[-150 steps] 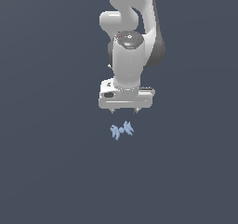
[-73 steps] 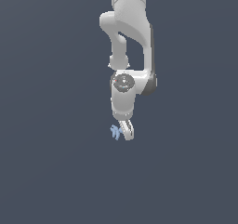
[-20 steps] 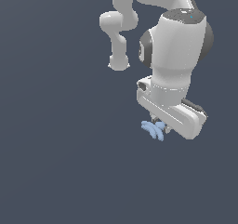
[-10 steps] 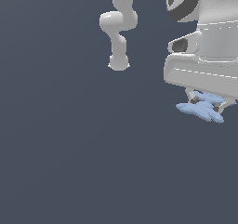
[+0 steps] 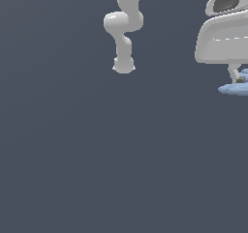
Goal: Pick up the object and move it to a goal position.
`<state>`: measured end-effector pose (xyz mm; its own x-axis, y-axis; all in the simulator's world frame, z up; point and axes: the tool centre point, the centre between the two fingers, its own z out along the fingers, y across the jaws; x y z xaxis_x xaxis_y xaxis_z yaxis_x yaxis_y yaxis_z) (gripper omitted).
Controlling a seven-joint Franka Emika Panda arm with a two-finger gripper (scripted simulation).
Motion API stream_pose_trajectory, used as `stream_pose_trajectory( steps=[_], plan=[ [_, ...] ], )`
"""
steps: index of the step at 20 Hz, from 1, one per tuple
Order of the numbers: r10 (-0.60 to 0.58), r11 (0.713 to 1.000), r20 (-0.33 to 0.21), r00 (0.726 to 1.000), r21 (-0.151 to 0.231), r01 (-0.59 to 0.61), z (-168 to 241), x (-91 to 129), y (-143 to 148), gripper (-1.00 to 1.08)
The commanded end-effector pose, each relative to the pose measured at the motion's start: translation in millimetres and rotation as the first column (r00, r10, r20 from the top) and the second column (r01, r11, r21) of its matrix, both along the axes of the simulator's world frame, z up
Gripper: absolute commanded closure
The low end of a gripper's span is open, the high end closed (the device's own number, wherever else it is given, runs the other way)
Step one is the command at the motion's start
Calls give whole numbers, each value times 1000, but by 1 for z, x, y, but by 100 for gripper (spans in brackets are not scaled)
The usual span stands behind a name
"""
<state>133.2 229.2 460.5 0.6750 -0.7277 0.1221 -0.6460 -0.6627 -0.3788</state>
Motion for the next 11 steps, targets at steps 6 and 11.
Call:
stream_pose_trajectory(
  steps=[6, 11],
  plan=[
    [18, 1000, 15, 1000, 4, -18, 18, 0, 9, 108],
    [18, 1000, 15, 1000, 4, -18, 18, 1, 9, 108]
  ],
)
